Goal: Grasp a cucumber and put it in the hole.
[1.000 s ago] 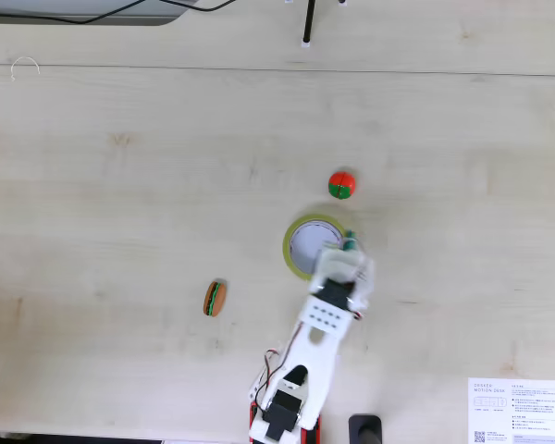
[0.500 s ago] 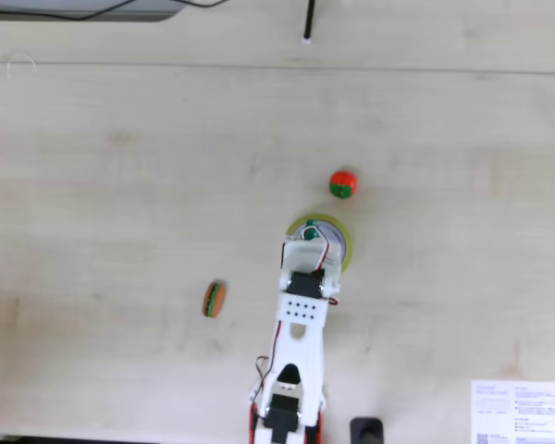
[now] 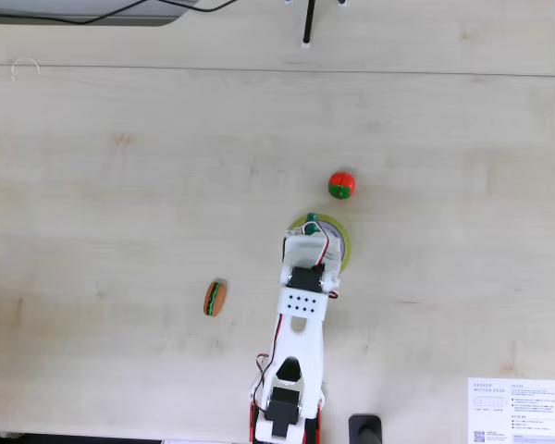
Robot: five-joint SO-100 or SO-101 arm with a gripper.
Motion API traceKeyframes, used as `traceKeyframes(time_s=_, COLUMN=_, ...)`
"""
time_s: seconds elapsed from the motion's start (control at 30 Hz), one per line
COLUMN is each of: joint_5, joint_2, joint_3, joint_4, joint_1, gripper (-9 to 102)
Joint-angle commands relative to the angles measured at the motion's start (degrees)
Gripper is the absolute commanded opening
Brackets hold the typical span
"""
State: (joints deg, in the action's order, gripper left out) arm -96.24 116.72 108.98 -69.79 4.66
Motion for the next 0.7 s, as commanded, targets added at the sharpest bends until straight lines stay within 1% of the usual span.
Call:
traceKeyframes(time_s=0.0, joint_5=0.6, joint_2=-0.1, joint_3=-5.0, joint_4=2.2, joint_1=0.1, gripper=0)
traceKeyframes(time_s=0.37, joint_5=0.6, joint_2=-1.4, joint_3=-5.0, joint_4=5.1, joint_1=2.5, gripper=1)
traceKeyframes(time_s=0.47, joint_5=0.6, joint_2=-1.1, joint_3=-5.0, joint_4=5.1, joint_1=2.5, gripper=7)
traceKeyframes(time_s=0.5, joint_5=0.6, joint_2=-0.7, joint_3=-5.0, joint_4=5.1, joint_1=2.5, gripper=12)
traceKeyframes(time_s=0.53, joint_5=0.6, joint_2=-0.4, joint_3=-5.0, joint_4=5.1, joint_1=2.5, gripper=22)
traceKeyframes(time_s=0.57, joint_5=0.6, joint_2=-0.4, joint_3=-5.0, joint_4=5.1, joint_1=2.5, gripper=38)
traceKeyframes(time_s=0.6, joint_5=0.6, joint_2=-0.3, joint_3=-5.0, joint_4=5.1, joint_1=2.5, gripper=49)
traceKeyframes(time_s=0.67, joint_5=0.6, joint_2=-0.2, joint_3=-5.0, joint_4=5.1, joint_1=2.5, gripper=66)
